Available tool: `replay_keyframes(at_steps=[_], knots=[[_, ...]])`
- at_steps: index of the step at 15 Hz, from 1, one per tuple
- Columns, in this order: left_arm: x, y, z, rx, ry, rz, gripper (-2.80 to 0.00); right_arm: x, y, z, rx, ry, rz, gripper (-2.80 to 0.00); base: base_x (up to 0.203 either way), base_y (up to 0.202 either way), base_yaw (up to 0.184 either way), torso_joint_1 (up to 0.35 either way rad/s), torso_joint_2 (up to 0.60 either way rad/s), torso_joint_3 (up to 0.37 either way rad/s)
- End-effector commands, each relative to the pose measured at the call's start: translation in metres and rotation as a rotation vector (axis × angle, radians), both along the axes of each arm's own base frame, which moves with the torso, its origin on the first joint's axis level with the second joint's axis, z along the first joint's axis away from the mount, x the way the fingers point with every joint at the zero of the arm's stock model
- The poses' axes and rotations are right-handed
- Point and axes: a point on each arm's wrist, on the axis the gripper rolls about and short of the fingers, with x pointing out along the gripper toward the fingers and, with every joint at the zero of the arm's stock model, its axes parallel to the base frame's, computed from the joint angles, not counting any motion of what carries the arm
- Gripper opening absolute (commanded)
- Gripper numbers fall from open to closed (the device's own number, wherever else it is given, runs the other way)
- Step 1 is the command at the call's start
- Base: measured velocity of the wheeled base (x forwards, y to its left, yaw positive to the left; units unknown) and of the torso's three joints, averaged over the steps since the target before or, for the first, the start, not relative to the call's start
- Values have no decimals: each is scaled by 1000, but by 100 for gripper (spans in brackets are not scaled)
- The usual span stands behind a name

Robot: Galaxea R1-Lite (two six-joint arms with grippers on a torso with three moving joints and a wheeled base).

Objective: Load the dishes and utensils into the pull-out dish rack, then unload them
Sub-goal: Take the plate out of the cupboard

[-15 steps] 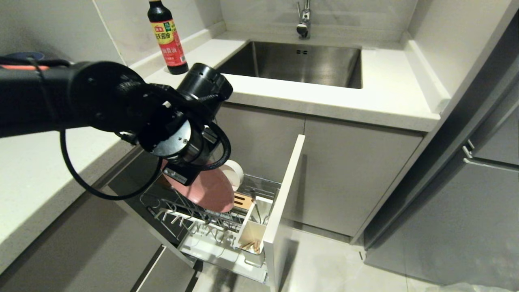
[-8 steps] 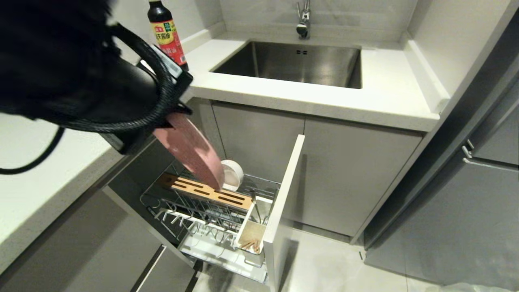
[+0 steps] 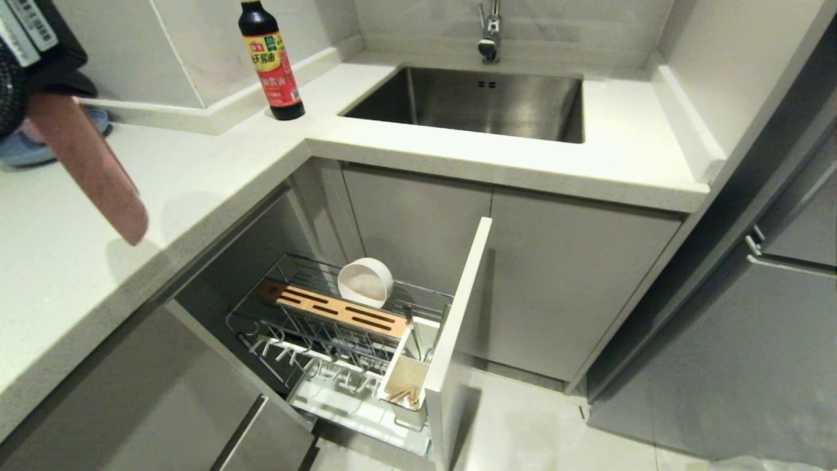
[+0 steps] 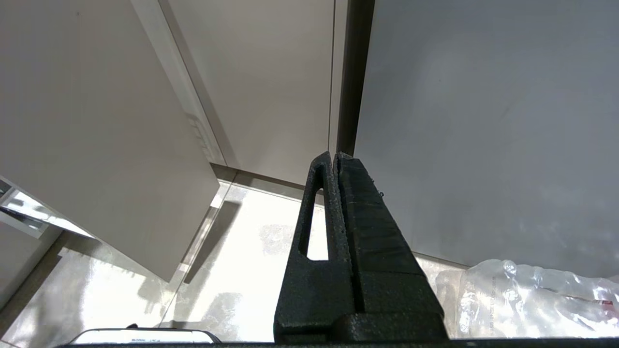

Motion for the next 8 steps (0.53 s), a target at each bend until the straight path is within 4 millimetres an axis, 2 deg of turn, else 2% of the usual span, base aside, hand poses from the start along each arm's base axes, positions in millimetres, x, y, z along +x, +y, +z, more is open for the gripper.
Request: replay_keyframes(at_steps=[1, 5, 8], knots=[[1, 22, 3, 47, 4, 112, -280, 0, 0, 0, 0, 1, 1, -280, 0, 0, 0, 0, 0, 0], [25, 56, -5, 137, 97, 375, -280, 0, 0, 0, 0, 1, 0, -280, 0, 0, 0, 0, 0, 0], [57, 69, -23, 213, 234, 501, -280, 0, 0, 0, 0, 1, 0, -280, 0, 0, 0, 0, 0, 0]])
